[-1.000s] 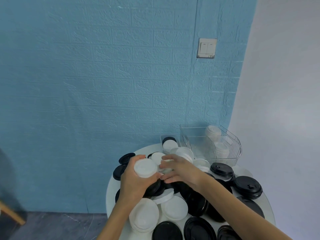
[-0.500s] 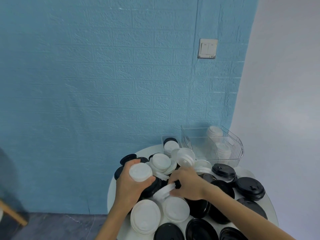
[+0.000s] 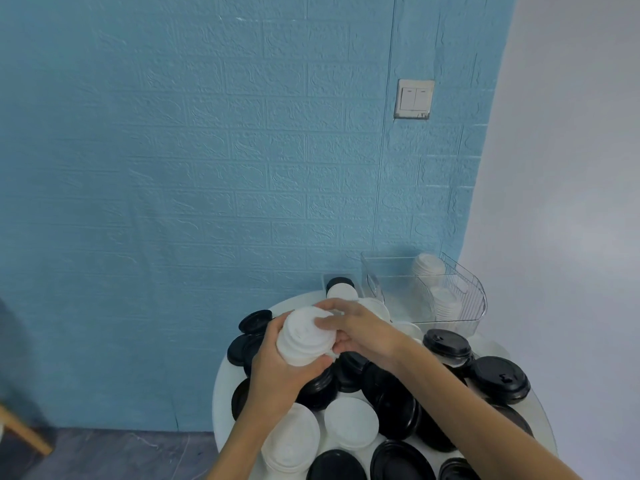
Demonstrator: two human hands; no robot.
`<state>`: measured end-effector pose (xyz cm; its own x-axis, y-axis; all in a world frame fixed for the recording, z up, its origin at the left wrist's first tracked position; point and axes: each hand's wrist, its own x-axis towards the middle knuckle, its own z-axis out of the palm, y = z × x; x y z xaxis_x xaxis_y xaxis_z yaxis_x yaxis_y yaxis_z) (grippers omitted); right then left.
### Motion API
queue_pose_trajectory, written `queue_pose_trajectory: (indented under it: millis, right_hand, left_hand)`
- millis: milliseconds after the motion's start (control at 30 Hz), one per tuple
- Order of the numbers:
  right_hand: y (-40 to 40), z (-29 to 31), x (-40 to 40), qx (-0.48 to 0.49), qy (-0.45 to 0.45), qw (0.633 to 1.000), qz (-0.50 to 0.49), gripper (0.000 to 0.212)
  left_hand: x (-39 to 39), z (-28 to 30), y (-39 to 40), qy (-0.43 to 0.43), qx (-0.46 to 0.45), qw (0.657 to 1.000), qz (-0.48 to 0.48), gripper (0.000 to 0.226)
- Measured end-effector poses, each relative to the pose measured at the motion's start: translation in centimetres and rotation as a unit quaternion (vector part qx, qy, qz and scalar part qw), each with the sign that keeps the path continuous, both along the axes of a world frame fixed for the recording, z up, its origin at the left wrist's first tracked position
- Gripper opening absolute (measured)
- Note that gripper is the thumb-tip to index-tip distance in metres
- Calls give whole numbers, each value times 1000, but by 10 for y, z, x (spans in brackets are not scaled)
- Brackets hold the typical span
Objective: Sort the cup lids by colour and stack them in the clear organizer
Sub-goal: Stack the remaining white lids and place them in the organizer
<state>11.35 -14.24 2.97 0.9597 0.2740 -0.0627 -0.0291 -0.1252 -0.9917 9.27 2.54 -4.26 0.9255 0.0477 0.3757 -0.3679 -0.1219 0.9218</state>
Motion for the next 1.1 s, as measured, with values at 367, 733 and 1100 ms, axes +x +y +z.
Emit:
queue_pose_trajectory:
  millis: [367, 733, 1100]
  right_hand:
    - [23, -4, -2, 25, 70, 997, -15, 38]
    - [30, -15, -14, 24, 95, 994, -41, 39]
    - [45, -73, -65, -482, -281, 822, 114, 101]
  left_hand:
    - [-5, 9, 2, -10, -35, 999, 0, 112]
    - [-2, -2, 18, 9, -4, 999, 51, 80]
    - [11, 5, 49, 12, -4, 991, 133, 77]
